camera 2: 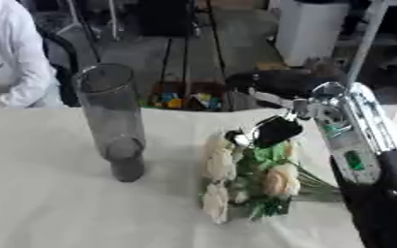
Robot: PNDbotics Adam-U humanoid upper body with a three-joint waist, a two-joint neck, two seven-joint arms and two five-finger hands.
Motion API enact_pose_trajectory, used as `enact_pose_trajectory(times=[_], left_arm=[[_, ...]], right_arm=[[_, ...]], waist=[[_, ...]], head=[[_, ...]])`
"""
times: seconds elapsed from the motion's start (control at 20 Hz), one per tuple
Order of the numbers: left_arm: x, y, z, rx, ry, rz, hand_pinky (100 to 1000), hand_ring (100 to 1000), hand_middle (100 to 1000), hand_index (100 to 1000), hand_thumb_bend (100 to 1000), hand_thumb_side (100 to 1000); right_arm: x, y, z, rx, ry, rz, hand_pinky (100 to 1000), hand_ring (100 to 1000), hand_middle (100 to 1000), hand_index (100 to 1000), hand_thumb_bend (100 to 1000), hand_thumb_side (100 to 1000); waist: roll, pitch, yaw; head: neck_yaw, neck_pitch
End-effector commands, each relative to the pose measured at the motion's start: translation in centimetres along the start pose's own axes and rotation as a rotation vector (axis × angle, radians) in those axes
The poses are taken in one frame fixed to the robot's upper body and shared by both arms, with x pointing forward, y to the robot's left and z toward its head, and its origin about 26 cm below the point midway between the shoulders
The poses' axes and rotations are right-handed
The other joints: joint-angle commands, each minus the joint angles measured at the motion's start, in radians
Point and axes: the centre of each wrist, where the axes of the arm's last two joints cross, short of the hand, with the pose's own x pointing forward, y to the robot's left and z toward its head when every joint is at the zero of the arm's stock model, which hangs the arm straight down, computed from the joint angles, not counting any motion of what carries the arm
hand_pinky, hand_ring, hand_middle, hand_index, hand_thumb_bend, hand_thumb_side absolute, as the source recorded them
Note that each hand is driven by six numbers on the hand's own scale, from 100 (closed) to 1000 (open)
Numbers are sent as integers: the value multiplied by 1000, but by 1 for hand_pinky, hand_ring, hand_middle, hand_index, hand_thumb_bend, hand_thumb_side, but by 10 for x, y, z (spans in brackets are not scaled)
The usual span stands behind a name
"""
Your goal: Arrange flowers into the vase.
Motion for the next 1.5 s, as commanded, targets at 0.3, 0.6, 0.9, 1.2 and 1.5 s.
enact_pose_trajectory(times=[0.3, 0.6, 0.9, 1.2, 1.5], left_arm=[[5, 1, -6, -5, -27, -7, 774, 862, 885, 948, 100, 1000], [5, 1, -7, -5, -31, -8, 774, 862, 885, 948, 100, 1000], [5, 1, -7, -6, -34, -8, 774, 863, 885, 948, 100, 1000], [5, 1, -8, -7, -37, -7, 774, 863, 885, 948, 100, 1000], [5, 1, -8, -7, -38, -9, 774, 863, 885, 948, 100, 1000]], right_arm=[[-31, -1, 31, 12, 139, -21, 1000, 1000, 1000, 1000, 398, 617], [-45, 9, 45, 40, 231, -72, 1000, 1000, 1000, 1000, 394, 619], [-56, 27, 52, 85, 286, -114, 1000, 1000, 1000, 1000, 392, 623], [-62, 39, 55, 117, 322, -134, 1000, 1000, 1000, 1000, 391, 626], [-68, 52, 60, 154, 339, -159, 1000, 1000, 1000, 1000, 387, 531]], waist=[[1, -16, -6], [1, -17, -5], [3, -15, -2], [5, -14, -2], [4, -12, -1]], head=[[6, -4], [8, -9], [10, -9], [9, -11], [10, -13]])
